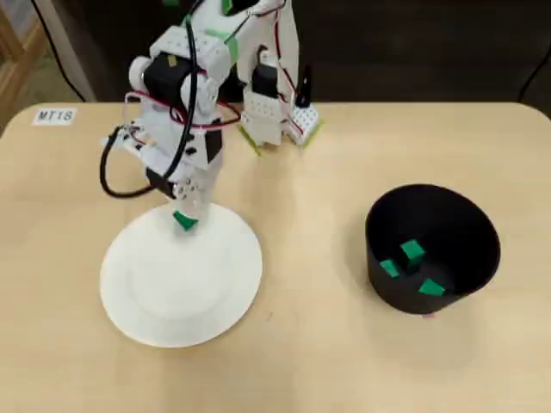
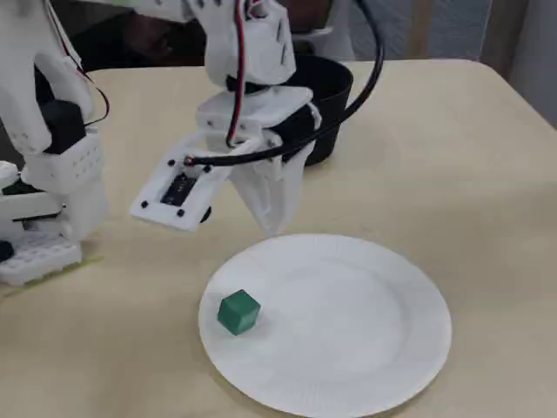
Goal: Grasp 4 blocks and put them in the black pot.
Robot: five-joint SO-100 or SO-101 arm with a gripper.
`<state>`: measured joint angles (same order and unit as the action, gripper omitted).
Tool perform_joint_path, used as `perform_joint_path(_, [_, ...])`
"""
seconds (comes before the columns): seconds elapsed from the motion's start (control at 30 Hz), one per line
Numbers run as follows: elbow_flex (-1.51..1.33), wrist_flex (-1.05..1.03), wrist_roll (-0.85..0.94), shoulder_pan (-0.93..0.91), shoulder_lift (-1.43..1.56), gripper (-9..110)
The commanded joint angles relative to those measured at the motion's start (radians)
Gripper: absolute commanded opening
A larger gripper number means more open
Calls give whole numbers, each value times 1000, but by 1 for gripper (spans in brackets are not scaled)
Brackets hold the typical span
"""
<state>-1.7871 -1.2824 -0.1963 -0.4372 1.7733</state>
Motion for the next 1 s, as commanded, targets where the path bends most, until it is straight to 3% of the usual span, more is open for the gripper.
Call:
perform_joint_path(0.0, [-71, 83, 26, -28, 61, 4])
perform_joint_path(0.17, [-104, 114, 81, -110, 3, 18])
perform_joint_path(0.47, [-158, 103, 101, -193, -8, 26])
perform_joint_path(0.77, [-198, 55, 106, -212, -29, 25])
perform_joint_path(0.97, [-219, 117, 107, -224, -110, 11])
